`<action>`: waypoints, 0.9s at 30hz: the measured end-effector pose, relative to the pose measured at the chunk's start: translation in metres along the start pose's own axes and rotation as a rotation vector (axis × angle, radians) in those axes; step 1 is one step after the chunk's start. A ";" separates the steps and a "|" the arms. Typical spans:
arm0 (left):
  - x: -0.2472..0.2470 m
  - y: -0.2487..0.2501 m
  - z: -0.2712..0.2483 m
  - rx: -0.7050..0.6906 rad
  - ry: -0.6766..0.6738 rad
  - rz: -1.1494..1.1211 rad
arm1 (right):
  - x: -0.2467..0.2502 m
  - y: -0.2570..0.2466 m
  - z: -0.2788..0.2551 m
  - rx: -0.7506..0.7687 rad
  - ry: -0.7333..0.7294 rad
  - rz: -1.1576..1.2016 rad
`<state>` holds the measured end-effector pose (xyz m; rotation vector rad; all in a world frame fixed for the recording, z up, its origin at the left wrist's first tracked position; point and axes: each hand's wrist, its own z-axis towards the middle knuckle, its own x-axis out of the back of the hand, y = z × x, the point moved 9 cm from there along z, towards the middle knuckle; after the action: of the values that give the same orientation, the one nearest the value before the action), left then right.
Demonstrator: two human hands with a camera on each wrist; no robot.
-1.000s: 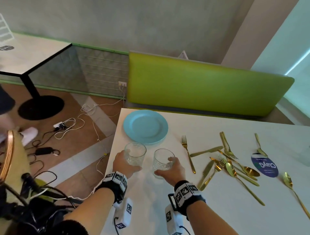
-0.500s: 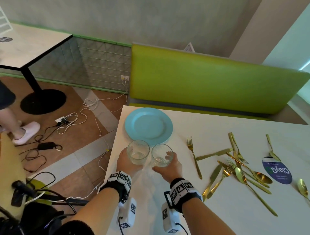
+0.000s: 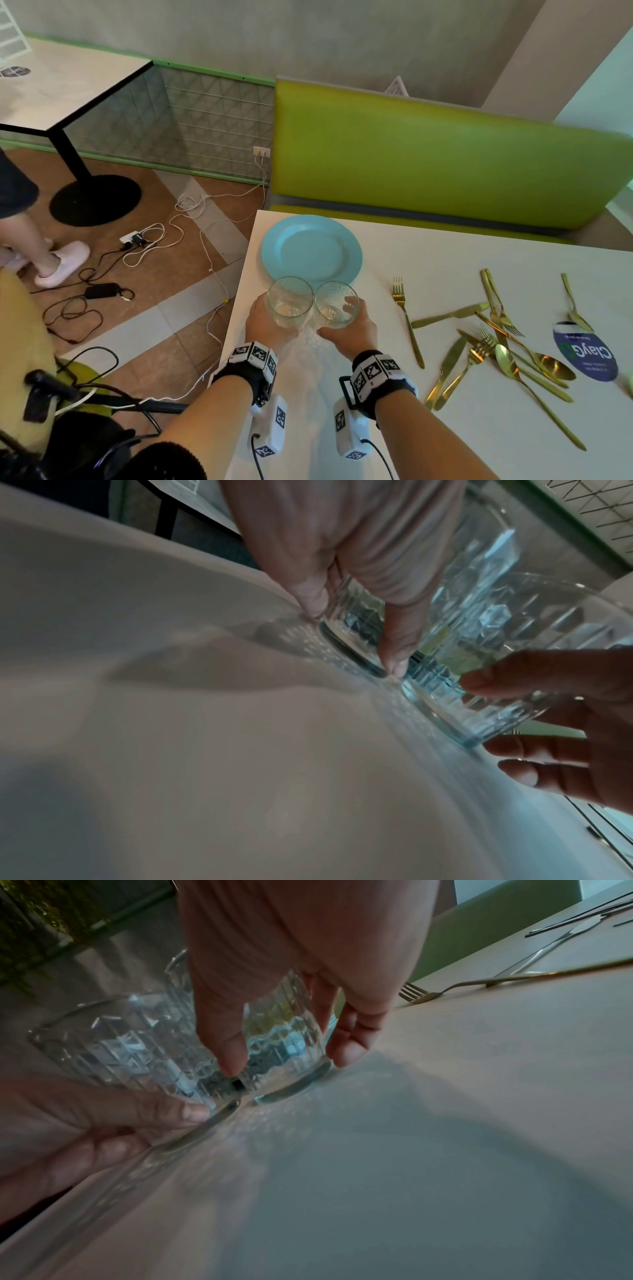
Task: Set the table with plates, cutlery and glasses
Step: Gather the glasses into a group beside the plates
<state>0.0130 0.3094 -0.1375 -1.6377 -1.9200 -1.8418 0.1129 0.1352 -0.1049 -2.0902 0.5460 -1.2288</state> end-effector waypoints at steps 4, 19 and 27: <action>-0.003 -0.001 0.005 -0.011 0.004 -0.002 | -0.002 0.001 0.003 -0.001 -0.015 0.018; -0.002 -0.008 -0.024 0.100 -0.006 -0.212 | -0.003 0.023 -0.002 -0.110 -0.081 0.012; 0.022 0.029 -0.088 0.083 0.302 -0.178 | 0.074 0.020 -0.027 -0.105 0.029 -0.041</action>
<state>-0.0315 0.2523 -0.0760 -1.1205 -2.0273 -1.9074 0.1234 0.0659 -0.0642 -2.1834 0.5945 -1.2810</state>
